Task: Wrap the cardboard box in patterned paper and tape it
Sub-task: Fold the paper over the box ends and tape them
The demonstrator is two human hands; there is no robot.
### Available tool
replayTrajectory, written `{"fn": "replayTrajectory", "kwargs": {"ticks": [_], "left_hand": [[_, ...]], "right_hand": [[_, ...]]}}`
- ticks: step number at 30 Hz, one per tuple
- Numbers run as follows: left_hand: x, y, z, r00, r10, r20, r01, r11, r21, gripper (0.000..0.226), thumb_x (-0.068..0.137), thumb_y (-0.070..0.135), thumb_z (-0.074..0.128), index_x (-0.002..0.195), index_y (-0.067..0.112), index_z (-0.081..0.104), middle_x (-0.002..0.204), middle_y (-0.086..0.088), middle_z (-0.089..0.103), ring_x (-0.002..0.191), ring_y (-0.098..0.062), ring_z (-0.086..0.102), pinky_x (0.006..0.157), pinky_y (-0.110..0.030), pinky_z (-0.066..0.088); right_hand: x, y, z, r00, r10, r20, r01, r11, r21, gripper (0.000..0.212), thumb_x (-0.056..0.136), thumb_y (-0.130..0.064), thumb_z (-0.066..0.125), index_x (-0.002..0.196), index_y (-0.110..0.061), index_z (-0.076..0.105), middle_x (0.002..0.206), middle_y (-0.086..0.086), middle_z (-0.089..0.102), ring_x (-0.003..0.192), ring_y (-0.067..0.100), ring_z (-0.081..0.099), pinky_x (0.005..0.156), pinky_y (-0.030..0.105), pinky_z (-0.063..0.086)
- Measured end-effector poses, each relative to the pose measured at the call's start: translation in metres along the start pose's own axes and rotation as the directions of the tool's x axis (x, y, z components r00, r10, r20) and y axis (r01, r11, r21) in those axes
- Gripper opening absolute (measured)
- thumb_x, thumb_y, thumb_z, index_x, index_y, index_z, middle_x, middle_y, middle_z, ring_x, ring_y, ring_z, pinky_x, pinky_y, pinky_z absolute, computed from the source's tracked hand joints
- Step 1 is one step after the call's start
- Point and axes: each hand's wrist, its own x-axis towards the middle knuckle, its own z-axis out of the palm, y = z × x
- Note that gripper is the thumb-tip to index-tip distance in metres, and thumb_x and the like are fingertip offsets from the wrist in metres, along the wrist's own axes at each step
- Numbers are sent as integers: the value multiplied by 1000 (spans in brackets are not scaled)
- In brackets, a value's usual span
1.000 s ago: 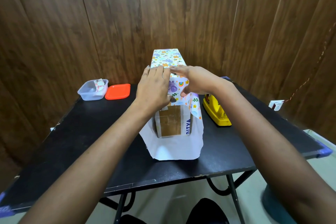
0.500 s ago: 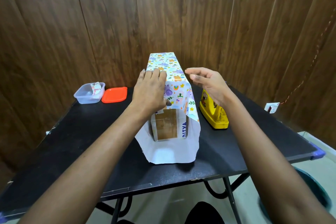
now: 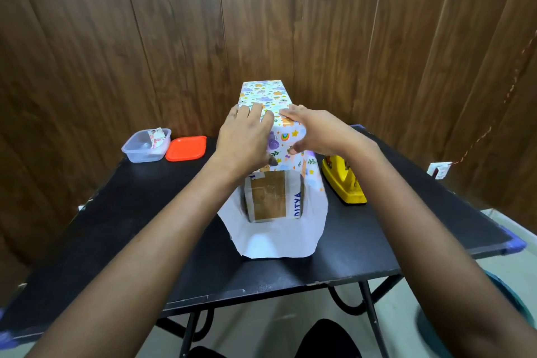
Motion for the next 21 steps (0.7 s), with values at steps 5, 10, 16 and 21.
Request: {"fn": "replayTrajectory", "kwargs": {"ticks": [5, 10, 16, 21], "left_hand": [[3, 6, 0, 1000, -28, -6, 27, 996, -90, 75, 72, 46, 75, 126, 8, 40, 129, -10, 42, 125, -25, 37, 102, -30, 27], [5, 12, -6, 997, -78, 12, 79, 990, -120, 70, 70, 45, 77, 120, 10, 41, 122, -5, 50, 112, -22, 49, 76, -28, 35], [3, 10, -6, 997, -78, 8, 79, 991, -108, 70, 70, 47, 76, 120, 12, 42, 121, -4, 50, 110, -21, 50, 69, -26, 28], [2, 10, -7, 997, -75, 10, 76, 991, -107, 70, 71, 48, 75, 121, 12, 43, 120, -3, 51, 108, -21, 51, 69, -24, 29]], "right_hand": [[4, -3, -6, 998, 57, 6, -55, 989, -139, 85, 75, -25, 78, 147, -26, 31, 140, 4, 49, 124, 22, 47, 94, 30, 43], [6, -1, -3, 999, 29, -18, -31, 988, -148, 84, 76, -24, 77, 146, -25, 32, 137, 4, 51, 121, 22, 49, 87, 28, 42], [-3, 21, -6, 999, 30, -20, -11, 795, 607, 62, 80, -26, 74, 137, -21, 50, 137, -8, 52, 126, 8, 48, 103, 28, 40], [-12, 94, 20, 730, 630, -265, -388, 701, 598, 25, 92, -21, 56, 110, -7, 67, 117, 8, 65, 107, 21, 59, 79, 26, 44]]}}
